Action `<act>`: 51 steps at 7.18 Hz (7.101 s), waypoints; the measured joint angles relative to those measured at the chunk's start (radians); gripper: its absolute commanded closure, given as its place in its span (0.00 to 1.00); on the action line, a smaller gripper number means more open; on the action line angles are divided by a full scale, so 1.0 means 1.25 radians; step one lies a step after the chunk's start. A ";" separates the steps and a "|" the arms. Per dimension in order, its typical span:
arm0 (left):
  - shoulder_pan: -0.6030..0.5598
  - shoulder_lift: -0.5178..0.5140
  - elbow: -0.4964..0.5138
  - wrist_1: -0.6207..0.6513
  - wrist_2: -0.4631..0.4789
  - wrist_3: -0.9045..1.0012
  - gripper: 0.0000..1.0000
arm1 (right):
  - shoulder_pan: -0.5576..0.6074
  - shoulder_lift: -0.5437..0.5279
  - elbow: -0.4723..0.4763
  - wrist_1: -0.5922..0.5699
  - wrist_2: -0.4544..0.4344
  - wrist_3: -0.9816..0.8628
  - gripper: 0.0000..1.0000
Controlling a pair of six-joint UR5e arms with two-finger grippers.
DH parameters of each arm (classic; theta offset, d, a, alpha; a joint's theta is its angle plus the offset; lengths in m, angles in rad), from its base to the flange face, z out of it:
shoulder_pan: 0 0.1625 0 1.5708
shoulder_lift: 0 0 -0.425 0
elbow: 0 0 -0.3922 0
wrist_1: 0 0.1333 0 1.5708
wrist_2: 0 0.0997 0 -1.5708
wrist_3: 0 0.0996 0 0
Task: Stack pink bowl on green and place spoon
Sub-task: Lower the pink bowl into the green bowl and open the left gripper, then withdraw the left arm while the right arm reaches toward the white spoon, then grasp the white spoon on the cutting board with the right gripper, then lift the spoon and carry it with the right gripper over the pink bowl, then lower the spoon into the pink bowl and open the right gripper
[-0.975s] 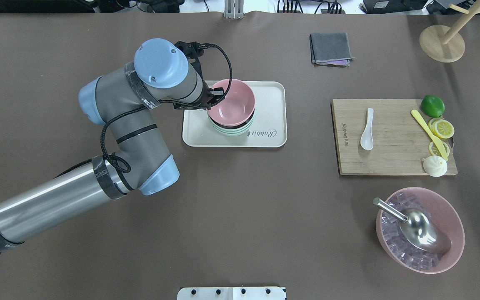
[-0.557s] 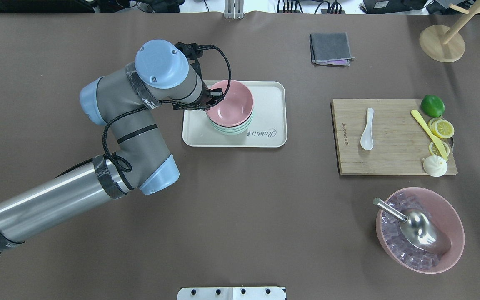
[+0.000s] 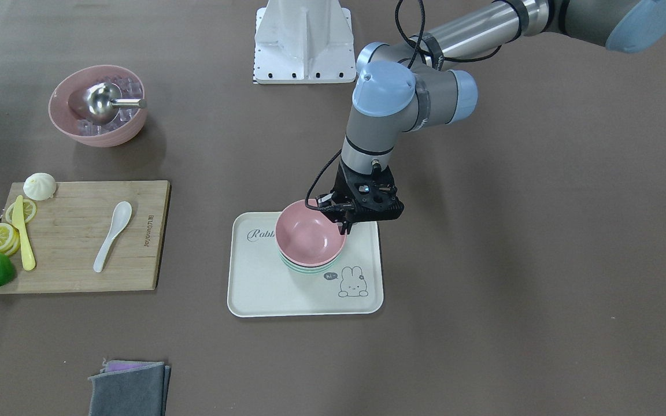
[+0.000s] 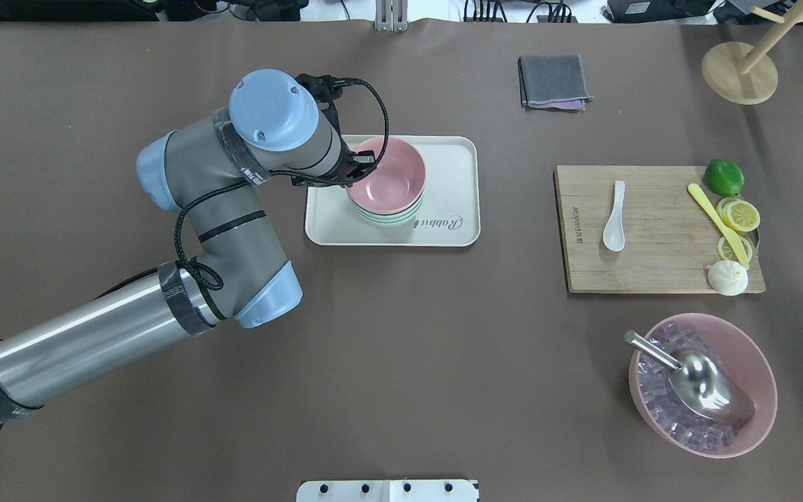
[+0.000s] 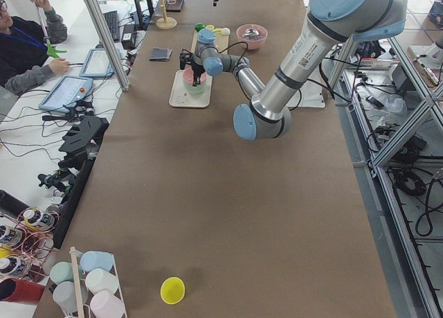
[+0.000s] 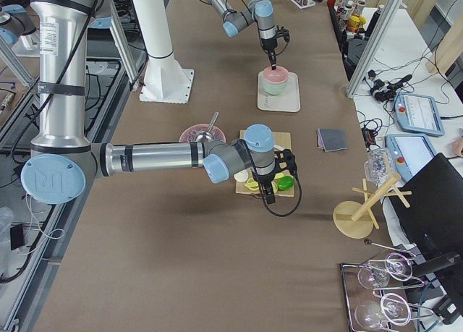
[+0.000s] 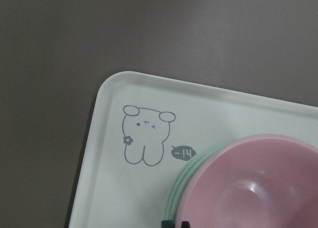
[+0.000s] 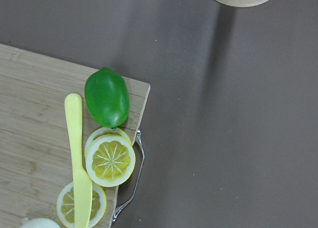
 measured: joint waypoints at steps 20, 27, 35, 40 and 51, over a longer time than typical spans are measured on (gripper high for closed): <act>-0.624 0.466 -0.191 0.273 -0.368 1.134 0.02 | -0.436 0.207 -0.058 0.111 -0.384 0.757 0.00; -0.636 0.494 -0.175 0.242 -0.367 1.154 0.02 | -0.455 0.228 -0.069 0.110 -0.438 0.817 1.00; -0.634 0.493 -0.173 0.239 -0.368 1.152 0.02 | -0.540 0.651 -0.082 -0.287 -0.502 1.004 1.00; -0.634 0.497 -0.174 0.239 -0.369 1.152 0.02 | -0.569 0.882 -0.330 -0.331 -0.533 1.118 1.00; -0.632 0.497 -0.171 0.239 -0.369 1.152 0.02 | -0.591 0.886 -0.335 -0.397 -0.569 1.102 0.00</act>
